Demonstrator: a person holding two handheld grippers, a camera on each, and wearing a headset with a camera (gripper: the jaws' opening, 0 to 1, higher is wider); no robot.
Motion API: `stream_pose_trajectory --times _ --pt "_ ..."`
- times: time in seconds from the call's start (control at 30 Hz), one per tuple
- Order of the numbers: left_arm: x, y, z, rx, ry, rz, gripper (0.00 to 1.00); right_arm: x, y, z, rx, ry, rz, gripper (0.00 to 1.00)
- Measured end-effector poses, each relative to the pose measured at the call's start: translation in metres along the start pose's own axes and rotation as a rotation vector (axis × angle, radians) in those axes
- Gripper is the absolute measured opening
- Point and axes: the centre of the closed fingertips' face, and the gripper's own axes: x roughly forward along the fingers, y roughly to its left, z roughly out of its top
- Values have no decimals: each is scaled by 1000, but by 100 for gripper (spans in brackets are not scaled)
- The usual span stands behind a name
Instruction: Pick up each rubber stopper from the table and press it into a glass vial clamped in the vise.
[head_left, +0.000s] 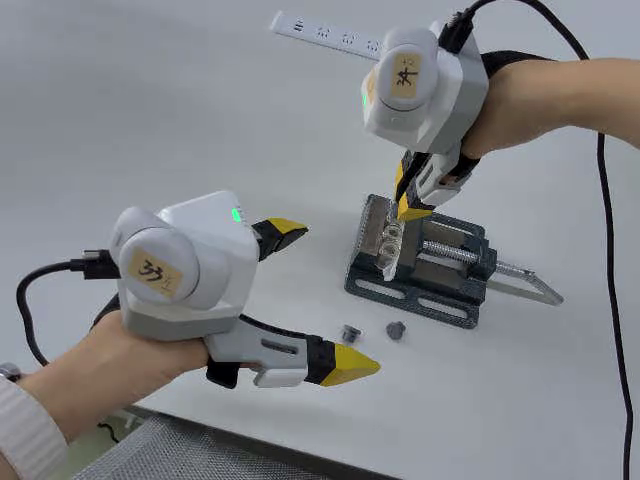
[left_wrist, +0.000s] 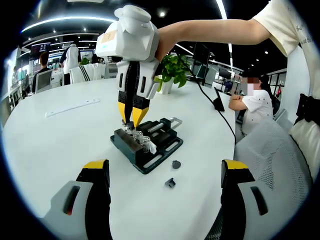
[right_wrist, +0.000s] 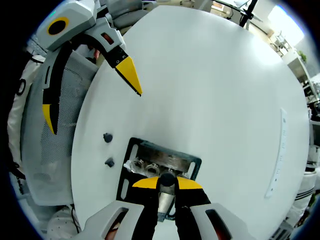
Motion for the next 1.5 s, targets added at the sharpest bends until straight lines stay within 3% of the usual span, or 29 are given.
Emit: stream_pose_trajectory --times 0.7,1.13,1.5 --pt "0 1 0 2 3 -1 91 -3 4 -2 -16 -11 3 12" --pt "-1 1 1 2 -2 2 91 -11 1 -2 10 -41 0 15" --pt "-1 0 3 5 -5 3 91 -20 4 2 12 -77 7 10"
